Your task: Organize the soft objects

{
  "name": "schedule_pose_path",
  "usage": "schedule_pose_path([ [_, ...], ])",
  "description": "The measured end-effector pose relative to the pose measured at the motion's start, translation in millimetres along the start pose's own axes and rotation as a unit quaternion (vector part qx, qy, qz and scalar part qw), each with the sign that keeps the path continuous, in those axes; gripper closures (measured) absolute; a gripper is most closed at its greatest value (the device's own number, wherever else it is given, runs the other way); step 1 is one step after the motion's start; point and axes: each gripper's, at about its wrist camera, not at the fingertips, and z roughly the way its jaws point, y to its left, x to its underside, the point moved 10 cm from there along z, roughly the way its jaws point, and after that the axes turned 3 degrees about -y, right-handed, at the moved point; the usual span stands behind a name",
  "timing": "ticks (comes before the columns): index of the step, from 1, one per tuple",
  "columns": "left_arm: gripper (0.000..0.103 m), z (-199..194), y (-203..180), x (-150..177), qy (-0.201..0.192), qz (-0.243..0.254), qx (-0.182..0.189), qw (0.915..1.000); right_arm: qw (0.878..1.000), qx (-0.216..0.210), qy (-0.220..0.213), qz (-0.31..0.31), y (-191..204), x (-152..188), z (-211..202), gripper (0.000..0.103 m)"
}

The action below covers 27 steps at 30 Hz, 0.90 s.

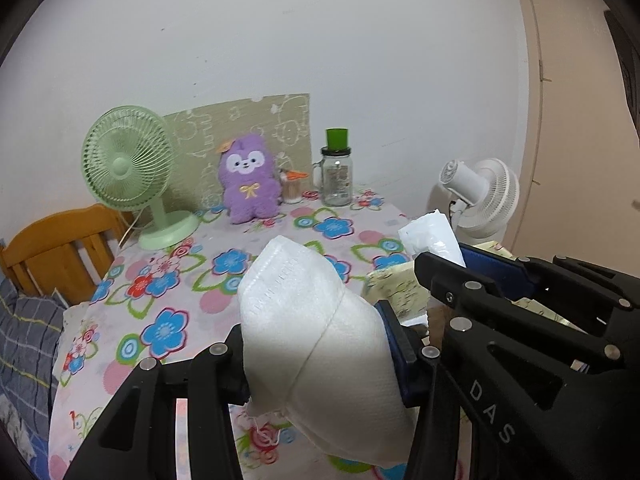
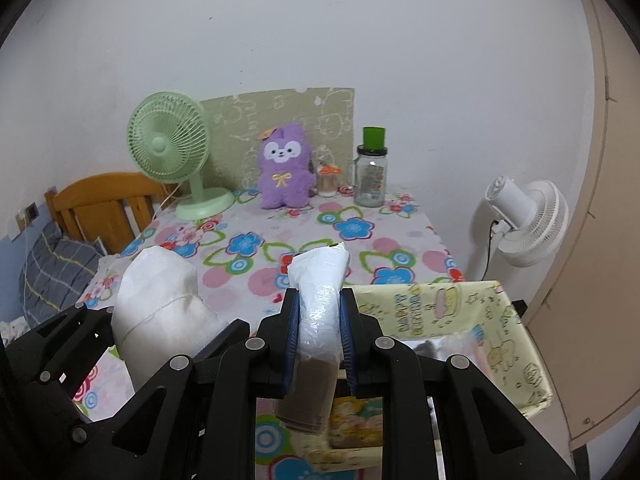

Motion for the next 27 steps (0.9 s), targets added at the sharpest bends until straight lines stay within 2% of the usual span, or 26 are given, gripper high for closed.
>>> schedule_pose_path([
  [23,0.051,42,-86,-10,0.017,0.027,0.058,0.9978,0.998,0.038,0.008,0.048,-96,6,12,0.081],
  [27,0.044,50,-96,-7,0.028,0.031,0.063,0.9971,0.997,0.042,0.014,0.056,-108,11,17,0.081],
])
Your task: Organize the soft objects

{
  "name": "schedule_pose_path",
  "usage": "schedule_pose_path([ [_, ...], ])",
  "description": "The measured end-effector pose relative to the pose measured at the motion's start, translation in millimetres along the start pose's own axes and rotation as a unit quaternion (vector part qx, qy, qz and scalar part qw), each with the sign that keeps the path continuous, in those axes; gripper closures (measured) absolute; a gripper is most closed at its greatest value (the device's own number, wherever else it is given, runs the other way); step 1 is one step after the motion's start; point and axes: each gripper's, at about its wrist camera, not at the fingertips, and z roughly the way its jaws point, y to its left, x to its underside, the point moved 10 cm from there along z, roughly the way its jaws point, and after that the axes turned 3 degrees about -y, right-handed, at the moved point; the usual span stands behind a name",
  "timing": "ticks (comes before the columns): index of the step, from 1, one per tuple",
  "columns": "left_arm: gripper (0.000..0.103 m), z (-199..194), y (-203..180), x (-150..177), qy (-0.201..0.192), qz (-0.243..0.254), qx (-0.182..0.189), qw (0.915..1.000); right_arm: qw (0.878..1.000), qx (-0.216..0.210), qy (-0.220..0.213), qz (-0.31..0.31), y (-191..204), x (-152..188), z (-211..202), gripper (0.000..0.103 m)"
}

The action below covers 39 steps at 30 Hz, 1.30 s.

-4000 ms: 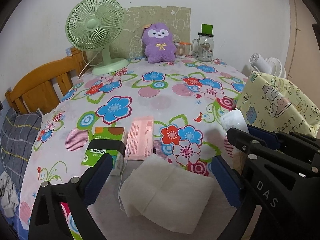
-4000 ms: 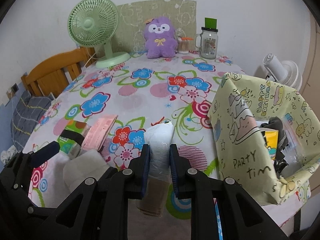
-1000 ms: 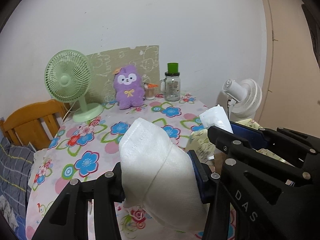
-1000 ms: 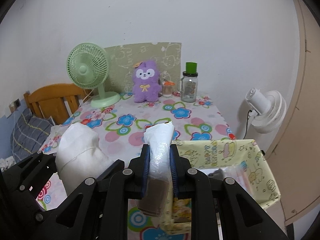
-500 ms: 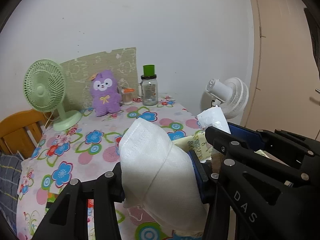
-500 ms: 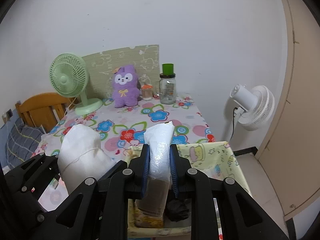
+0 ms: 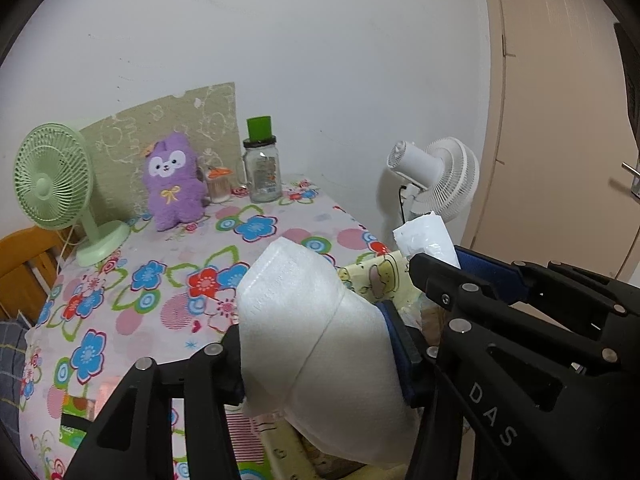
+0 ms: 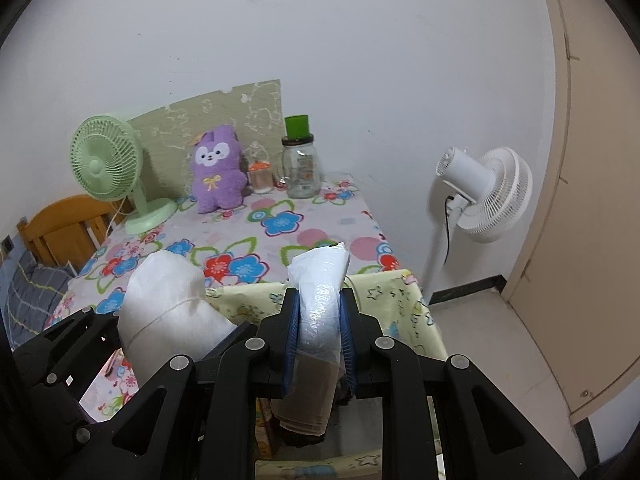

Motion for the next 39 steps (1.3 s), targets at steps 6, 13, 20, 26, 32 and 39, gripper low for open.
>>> schedule_pose_path([
  [6,0.033,14,-8,4,0.015,0.008,-0.006,0.9998,1.0,0.006,0.015,0.008,-15,8,12,0.081],
  [13,0.014,18,-15,7,0.009,0.036,-0.011,0.9992,1.0,0.009,0.028,0.011,-23,14,22,0.08],
  [20,0.007,18,-19,10,0.015,0.053,-0.009,0.9984,0.999,0.007,0.033,0.02,-24,18,27,0.05],
  [26,0.006,15,-15,9,0.011,0.057,-0.016,0.9982,0.999,-0.003,0.028,0.018,-19,17,24,0.036],
  [32,0.005,6,-9,9,0.012,0.048,-0.015,0.9987,1.0,-0.002,0.023,0.016,-13,16,15,0.031],
  [39,0.005,-12,3,6,-0.007,0.042,-0.024,0.9988,1.0,0.003,0.006,0.013,-1,10,0,0.021],
])
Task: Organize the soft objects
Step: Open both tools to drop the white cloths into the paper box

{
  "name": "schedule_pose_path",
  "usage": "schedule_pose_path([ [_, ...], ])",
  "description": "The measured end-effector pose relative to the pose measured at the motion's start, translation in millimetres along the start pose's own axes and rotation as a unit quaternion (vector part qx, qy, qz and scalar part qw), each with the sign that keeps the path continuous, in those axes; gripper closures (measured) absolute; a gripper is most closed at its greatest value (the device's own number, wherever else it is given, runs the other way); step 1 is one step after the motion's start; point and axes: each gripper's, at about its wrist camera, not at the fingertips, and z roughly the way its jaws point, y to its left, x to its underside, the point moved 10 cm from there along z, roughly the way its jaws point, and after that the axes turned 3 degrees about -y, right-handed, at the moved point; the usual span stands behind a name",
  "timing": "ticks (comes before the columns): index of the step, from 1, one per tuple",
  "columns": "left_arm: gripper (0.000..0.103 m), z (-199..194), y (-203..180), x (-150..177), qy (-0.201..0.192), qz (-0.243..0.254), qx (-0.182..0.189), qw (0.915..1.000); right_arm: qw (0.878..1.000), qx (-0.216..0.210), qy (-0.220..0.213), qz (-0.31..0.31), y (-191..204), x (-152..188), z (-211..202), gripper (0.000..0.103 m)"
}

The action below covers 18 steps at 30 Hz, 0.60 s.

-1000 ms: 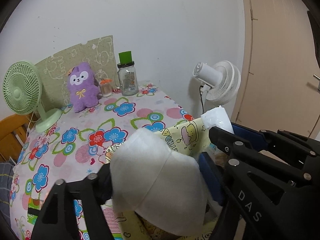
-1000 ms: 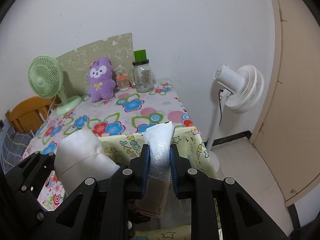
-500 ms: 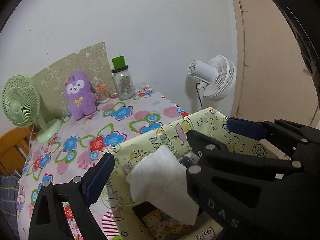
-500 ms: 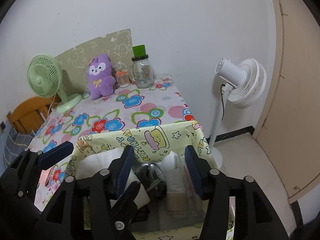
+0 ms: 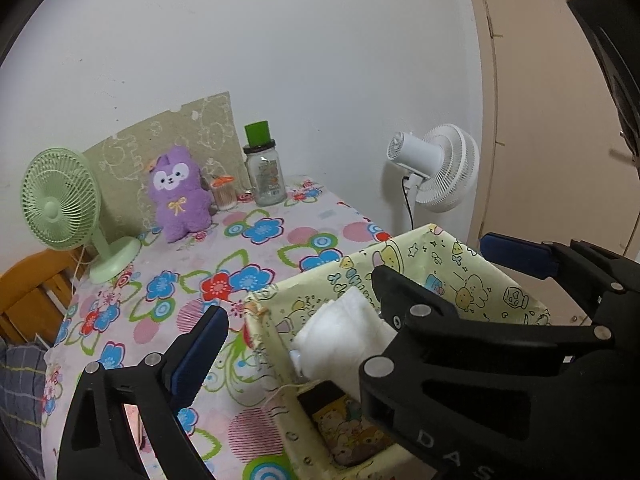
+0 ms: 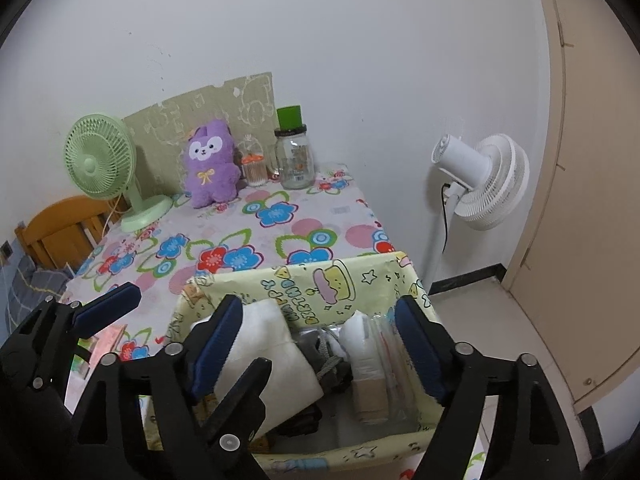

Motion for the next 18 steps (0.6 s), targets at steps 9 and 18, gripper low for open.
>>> schedule_pose_path([
  [9,0.005,-23,18,0,-0.015,-0.017,0.005,0.9997,1.0,0.006,-0.016,-0.005,19,-5,-21,0.015],
  [18,0.001,-43,39,6,-0.025,-0.028,0.0,0.9993,0.999,0.014,-0.029,-0.013,41,-5,-38,0.013],
])
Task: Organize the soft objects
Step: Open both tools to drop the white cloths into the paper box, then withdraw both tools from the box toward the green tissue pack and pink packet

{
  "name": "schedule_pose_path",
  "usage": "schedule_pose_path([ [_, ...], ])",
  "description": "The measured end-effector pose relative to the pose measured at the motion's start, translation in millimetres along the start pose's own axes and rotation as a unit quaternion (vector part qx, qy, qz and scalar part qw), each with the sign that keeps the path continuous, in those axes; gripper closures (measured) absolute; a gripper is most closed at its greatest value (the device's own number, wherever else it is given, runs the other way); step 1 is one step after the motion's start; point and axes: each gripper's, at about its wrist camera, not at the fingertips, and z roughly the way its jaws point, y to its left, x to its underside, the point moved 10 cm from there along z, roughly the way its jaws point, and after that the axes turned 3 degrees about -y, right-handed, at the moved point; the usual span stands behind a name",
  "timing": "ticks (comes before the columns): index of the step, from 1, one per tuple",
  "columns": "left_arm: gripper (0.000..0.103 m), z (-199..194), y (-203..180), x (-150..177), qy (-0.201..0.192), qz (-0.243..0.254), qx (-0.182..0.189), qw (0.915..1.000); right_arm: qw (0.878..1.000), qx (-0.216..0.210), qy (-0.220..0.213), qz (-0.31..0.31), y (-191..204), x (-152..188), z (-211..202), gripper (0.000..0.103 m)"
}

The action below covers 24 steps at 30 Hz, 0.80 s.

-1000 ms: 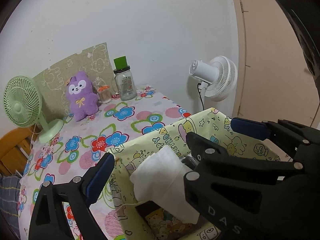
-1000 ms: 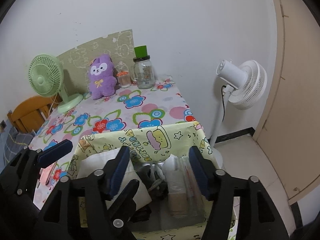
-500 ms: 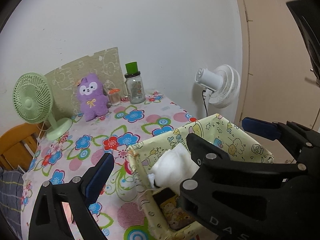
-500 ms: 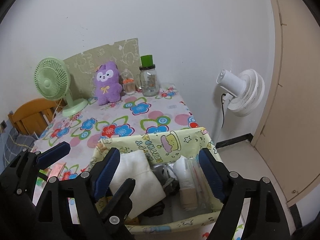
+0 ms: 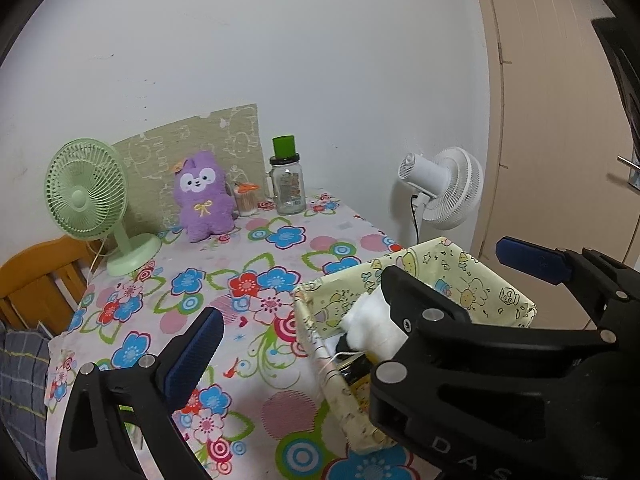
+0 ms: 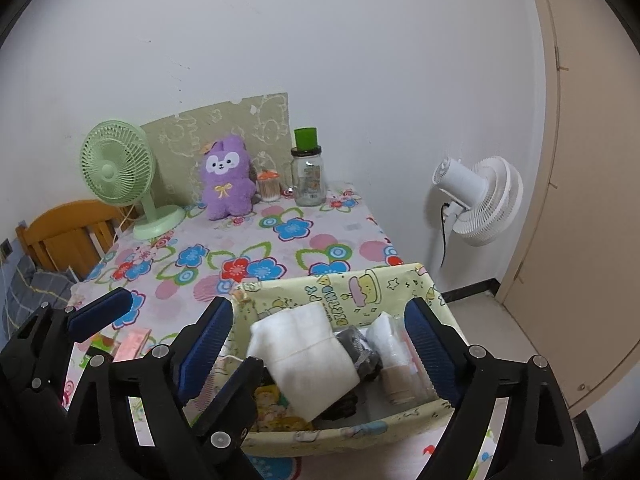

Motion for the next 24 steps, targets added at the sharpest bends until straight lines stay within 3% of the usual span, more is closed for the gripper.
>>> schedule_pose_path([
  [24,0.0,-26,79,18,-0.005,-0.038,-0.036,0.9986,0.999,-0.015,-0.028,-0.016,74,0,-14,0.003],
])
